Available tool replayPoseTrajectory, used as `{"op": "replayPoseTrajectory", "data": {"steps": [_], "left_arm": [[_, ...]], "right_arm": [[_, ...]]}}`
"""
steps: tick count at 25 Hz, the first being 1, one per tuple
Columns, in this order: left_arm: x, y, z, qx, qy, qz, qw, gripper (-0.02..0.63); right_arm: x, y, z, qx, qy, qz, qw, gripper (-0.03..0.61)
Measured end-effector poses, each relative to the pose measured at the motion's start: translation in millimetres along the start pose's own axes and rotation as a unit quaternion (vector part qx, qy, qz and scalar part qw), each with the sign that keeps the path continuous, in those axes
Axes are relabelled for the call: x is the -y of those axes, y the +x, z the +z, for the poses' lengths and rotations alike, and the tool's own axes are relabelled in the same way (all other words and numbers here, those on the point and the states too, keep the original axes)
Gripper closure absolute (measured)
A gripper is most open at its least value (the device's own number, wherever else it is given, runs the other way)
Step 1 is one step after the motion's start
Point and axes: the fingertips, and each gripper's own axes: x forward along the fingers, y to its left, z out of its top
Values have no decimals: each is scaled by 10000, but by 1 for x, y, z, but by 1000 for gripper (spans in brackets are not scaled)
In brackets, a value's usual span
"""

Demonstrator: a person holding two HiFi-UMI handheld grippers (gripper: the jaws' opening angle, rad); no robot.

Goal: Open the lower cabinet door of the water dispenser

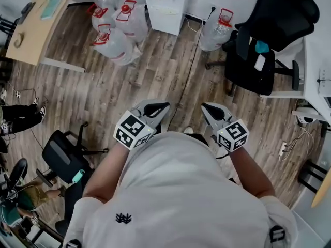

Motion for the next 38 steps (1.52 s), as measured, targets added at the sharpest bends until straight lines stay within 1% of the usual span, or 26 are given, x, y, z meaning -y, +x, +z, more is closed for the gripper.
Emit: {"op": "replayPoseTrajectory", "data": {"steps": [3,6,8,10,12,17,20,23,27,32,34,38], "left_arm": [[-42,-18,4,-23,148,-184,9997,554],[-78,-28,-1,-201,262,-366,9988,554],[-97,-29,-3,-271,215,-392,9986,554],[-112,-27,-2,-253,115,-391,9989,554],[-129,-19,4,-212,11,-389,9990,554],[-178,8,28,-204,-145,-257,9994,552],[-208,26,41,-334,-403,-77,9986,552],[-237,57,48,-544,-645,6,9964,552],[-271,118,48,-885,-763,-150,9930,552],[-308,207,56,-1008,-769,-371,9912,552],[-317,237,55,-1041,-797,-506,9901,552],[-331,283,54,-1064,-773,-757,9884,552]], "right_arm": [[2,43,19,43,49,-159,9999,540],[12,78,31,44,131,-414,9990,522],[20,97,33,-49,190,-504,9985,522],[32,113,33,-183,183,-521,9983,522],[53,132,35,-316,126,-553,9979,522],[137,198,33,-630,108,-587,9962,511],[194,244,25,-902,148,-496,9946,505],[258,295,14,-1214,19,-360,9919,502],[344,361,-6,-1488,1,-315,9884,492],[439,441,-36,-1677,-54,-229,9856,475],[471,469,-50,-1747,-99,-234,9843,468],[516,517,-82,-1959,-241,-175,9802,442]]}}
